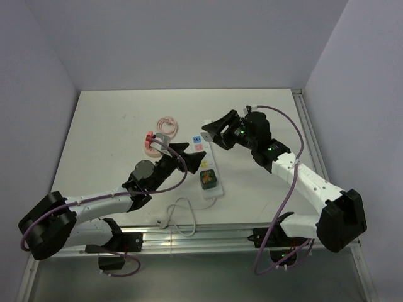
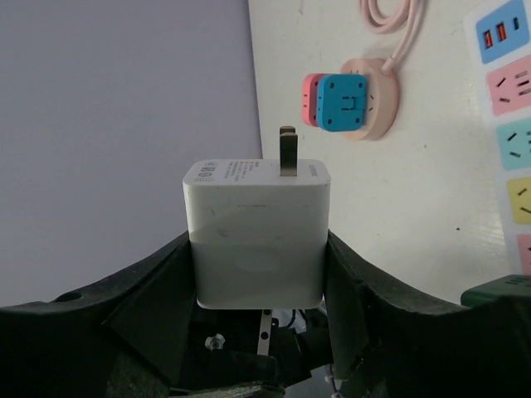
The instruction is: Insert the plug
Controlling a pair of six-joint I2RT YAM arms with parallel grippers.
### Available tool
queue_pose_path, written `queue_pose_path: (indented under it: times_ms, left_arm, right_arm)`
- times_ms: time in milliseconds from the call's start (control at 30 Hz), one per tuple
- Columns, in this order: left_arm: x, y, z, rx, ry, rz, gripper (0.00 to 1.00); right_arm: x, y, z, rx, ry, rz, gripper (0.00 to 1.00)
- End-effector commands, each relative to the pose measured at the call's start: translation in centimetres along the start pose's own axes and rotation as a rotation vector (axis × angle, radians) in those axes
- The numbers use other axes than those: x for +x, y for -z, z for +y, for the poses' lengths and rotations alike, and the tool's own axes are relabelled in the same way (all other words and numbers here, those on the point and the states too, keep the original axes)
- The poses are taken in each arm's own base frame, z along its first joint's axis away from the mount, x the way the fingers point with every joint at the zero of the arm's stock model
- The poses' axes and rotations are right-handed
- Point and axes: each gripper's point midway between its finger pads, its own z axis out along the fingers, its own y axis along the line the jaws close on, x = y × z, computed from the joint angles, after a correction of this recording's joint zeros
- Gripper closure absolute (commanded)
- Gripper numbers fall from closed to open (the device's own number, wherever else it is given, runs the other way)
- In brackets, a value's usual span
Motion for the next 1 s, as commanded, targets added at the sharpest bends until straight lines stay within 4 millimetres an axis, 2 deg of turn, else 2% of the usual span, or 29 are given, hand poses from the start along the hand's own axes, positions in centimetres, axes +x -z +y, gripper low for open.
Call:
queue_pose_path:
  times_ms: [0, 267, 433, 567, 667, 833, 867, 933, 967]
  left_arm:
    - [-4.0, -1.4, -2.2, 0.052, -0.012, -0.123, 0.0]
    - [-4.0, -3.0, -2.5, 0.035, -0.073, -0.126, 0.01]
    - [-3.2, -4.0, -1.4, -0.031, -0.082, -0.108, 0.04]
    - [-3.4, -4.7, -0.9, -0.07, -0.071, -0.124, 0.07]
    - [-3.2, -5.2, -0.5, -0.094, -0.069, -0.126, 0.22]
    - [-3.3, -5.2, 0.8, -0.16, -0.048, -0.154, 0.36]
    - [-3.4, -5.2, 0.9, -0.165, -0.044, -0.166, 0.43]
    - [-3.7, -5.1, 1.0, -0.171, -0.049, -0.18, 0.5]
    - [-3.6, -5.1, 1.1, -0.174, -0.06, -0.174, 0.61]
  right_arm:
    - [0.0, 0.6, 3.1, -0.101, 0.01, -0.02, 0.66]
    - [1.4, 0.5, 3.1, -0.124, -0.018, 0.012, 0.66]
    - [1.6, 0.5, 3.0, -0.122, -0.015, 0.009, 0.67]
    - [1.9, 0.5, 3.2, -0.123, -0.019, 0.007, 0.68]
    - [2.2, 0.5, 3.2, -0.129, -0.03, 0.007, 0.67]
    - [2.8, 0.6, 3.6, -0.144, -0.041, 0.006, 0.67]
    - [2.9, 0.6, 3.4, -0.141, -0.051, 0.006, 0.67]
    - [3.2, 0.6, 3.5, -0.146, -0.053, 0.009, 0.66]
    - [3.2, 0.6, 3.4, -0.143, -0.054, 0.011, 0.63]
